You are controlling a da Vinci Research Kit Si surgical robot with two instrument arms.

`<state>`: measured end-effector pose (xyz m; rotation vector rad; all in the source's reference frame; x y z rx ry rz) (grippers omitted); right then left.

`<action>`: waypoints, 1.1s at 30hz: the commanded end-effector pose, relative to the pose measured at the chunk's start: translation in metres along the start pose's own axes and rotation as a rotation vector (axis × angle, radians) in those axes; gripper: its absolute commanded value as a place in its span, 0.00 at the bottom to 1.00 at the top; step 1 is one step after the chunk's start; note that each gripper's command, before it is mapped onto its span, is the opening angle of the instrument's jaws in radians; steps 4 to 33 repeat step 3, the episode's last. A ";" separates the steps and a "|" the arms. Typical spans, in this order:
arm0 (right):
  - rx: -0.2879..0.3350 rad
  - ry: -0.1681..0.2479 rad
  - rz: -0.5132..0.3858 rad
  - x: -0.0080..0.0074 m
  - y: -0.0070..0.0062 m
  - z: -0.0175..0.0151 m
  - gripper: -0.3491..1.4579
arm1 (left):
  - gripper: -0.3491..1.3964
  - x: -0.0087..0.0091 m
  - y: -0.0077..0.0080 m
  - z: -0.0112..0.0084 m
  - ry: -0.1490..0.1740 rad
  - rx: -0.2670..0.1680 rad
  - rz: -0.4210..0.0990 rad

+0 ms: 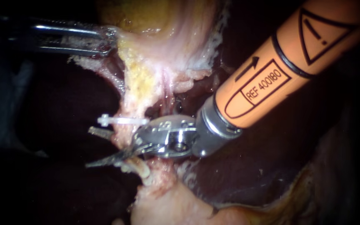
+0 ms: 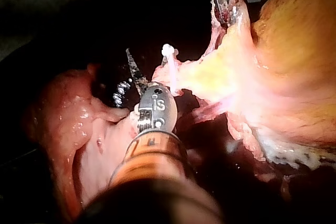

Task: Go to the cutting position left tube

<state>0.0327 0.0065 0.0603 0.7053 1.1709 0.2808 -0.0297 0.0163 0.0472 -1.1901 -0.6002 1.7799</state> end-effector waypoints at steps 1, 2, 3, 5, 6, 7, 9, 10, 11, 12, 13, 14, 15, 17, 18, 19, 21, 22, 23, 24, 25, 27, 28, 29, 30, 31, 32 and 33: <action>-0.001 0.000 0.000 -0.0001 0.0000 0.0000 0.94 | 0.00 0.0000 0.0000 0.0000 0.000 0.000 0.000; -0.001 0.000 0.000 -0.0002 0.0000 0.0000 0.94 | 0.00 0.0000 0.0000 0.0000 0.000 0.000 0.000; -0.001 -0.001 0.000 -0.0002 0.0001 0.0000 0.94 | 0.00 0.0000 0.0000 0.0000 0.000 0.000 0.000; -0.001 -0.001 0.000 -0.0002 0.0001 0.0000 0.94 | 0.00 0.0000 0.0000 0.0000 0.000 0.000 0.000; -0.001 -0.001 0.000 -0.0002 0.0001 0.0000 0.94 | 0.00 0.0000 0.0000 0.0000 0.000 0.000 0.000; -0.001 -0.001 0.000 -0.0002 0.0001 0.0000 0.94 | 0.00 0.0000 0.0000 0.0000 0.000 0.000 0.000; -0.001 -0.001 0.000 -0.0002 0.0001 0.0000 0.94 | 0.00 0.0000 0.0000 0.0000 0.000 0.000 0.000; -0.001 -0.001 0.000 -0.0002 0.0001 0.0000 0.94 | 0.00 0.0000 0.0000 0.0000 0.000 0.000 0.000; -0.001 -0.001 0.000 -0.0002 0.0001 0.0000 0.94 | 0.00 0.0000 0.0000 0.0000 0.000 0.000 0.000; -0.001 -0.001 0.000 -0.0002 0.0001 0.0000 0.94 | 0.00 0.0000 0.0000 0.0000 0.000 0.000 0.000; -0.001 -0.001 0.000 -0.0002 0.0001 0.0000 0.94 | 0.00 0.0000 0.0000 0.0000 0.000 0.000 0.000; -0.001 -0.001 0.000 -0.0002 0.0001 0.0000 0.94 | 0.00 0.0000 0.0000 0.0000 0.000 0.000 0.000; -0.001 -0.001 0.000 -0.0002 0.0001 0.0000 0.94 | 0.00 0.0000 0.0000 0.0000 0.000 0.000 0.000; -0.001 -0.001 0.000 -0.0002 0.0001 0.0000 0.94 | 0.00 0.0000 0.0000 0.0000 0.000 0.000 0.000; -0.001 -0.001 0.000 -0.0002 0.0001 0.0000 0.94 | 0.00 0.0000 0.0000 0.0000 0.000 0.000 0.000; -0.001 -0.001 0.000 -0.0002 0.0001 0.0000 0.94 | 0.00 0.0000 0.0000 0.0000 0.000 0.000 0.000; -0.001 -0.001 0.000 -0.0002 0.0001 0.0000 0.94 | 0.00 0.0000 0.0000 0.0000 0.000 0.000 0.000; -0.001 -0.001 0.000 -0.0002 0.0001 0.0000 0.94 | 0.00 0.0000 0.0000 0.0000 0.000 0.000 0.000; -0.001 -0.001 0.000 -0.0002 0.0001 0.0000 0.94 | 0.00 0.0000 0.0000 0.0000 0.000 0.000 0.000; -0.001 -0.001 0.000 -0.0002 0.0001 0.0000 0.94 | 0.00 0.0000 0.0000 0.0000 0.000 0.000 0.000; -0.001 -0.001 0.000 -0.0002 0.0001 0.0000 0.94 | 0.00 0.0000 0.0000 0.0000 0.000 0.000 0.000; -0.001 -0.001 0.000 -0.0002 0.0001 0.0000 0.94 | 0.00 0.0000 0.0000 0.0000 0.000 0.000 0.000; -0.001 -0.001 0.000 -0.0002 0.0001 0.0000 0.94 | 0.00 0.0000 0.0000 0.0000 0.000 0.000 0.000; -0.001 -0.001 0.000 -0.0002 0.0001 0.0000 0.94 | 0.00 0.0000 0.0000 0.0000 0.000 0.000 0.000; -0.001 -0.001 0.000 -0.0002 0.0001 0.0000 0.94 | 0.00 0.0000 0.0000 0.0000 0.000 0.000 0.000; -0.001 -0.001 0.000 -0.0002 0.0001 0.0000 0.94 | 0.00 0.0000 0.0000 0.0000 0.000 0.000 0.000; -0.001 -0.001 0.000 -0.0002 0.0001 0.0000 0.94 | 0.00 0.0000 0.0000 0.0000 0.000 0.000 0.000; -0.001 -0.001 0.000 -0.0002 0.0001 0.0000 0.94 | 0.00 0.0000 0.0000 0.0000 0.000 0.000 0.000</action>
